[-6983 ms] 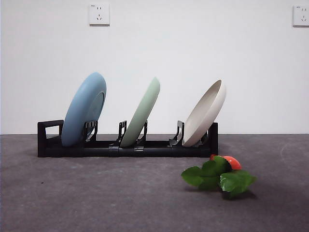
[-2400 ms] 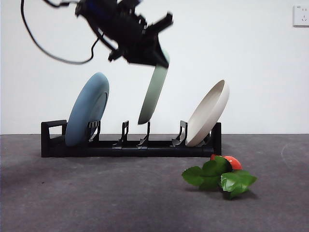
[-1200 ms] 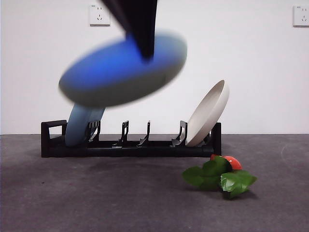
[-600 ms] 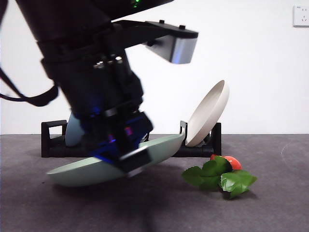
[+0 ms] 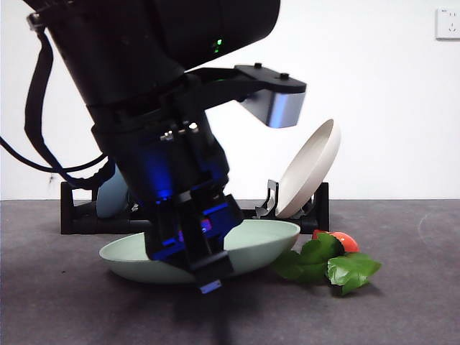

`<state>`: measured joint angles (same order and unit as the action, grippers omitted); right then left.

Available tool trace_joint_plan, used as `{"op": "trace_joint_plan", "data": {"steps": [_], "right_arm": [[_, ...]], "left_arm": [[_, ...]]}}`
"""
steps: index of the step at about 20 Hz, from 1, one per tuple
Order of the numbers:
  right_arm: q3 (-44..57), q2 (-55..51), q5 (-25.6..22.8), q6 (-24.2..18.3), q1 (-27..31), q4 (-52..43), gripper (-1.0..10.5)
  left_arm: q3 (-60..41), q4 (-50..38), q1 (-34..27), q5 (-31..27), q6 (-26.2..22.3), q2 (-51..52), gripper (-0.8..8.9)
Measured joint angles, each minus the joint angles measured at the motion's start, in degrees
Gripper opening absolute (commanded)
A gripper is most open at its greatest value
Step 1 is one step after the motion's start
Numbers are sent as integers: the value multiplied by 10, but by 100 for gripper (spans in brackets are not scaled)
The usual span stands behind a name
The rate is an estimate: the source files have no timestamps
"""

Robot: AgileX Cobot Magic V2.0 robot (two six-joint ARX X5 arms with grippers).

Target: Take the green plate from the plate rack,put the plate on the table,take the carrot from the table,put the carrot in the plate

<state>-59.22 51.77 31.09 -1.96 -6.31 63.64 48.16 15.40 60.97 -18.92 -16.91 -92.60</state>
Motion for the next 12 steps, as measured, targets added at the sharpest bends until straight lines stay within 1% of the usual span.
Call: {"op": "trace_joint_plan", "data": {"steps": [1, 2, 4, 7, 9, 12], "right_arm": [[0, 0, 0, 0, -3, 0, 691], [0, 0, -1, 0, -6, 0, 691], [0, 2, -4, 0, -12, 0, 691], [0, 18, -50, 1, -28, 0, 691], [0, 39, -68, 3, -43, -4, 691], [0, 83, -91, 16, -69, -40, 689]], "left_arm": [[0, 13, -8, 17, 10, -1, 387], [-3, 23, -15, 26, 22, -4, 470], [-2, 21, -20, 30, 36, -2, 469], [-1, 19, -21, 9, 45, 0, 469], [-1, 22, -22, 13, 56, 8, 469], [6, 61, -21, 20, 75, 45, 469]]}}
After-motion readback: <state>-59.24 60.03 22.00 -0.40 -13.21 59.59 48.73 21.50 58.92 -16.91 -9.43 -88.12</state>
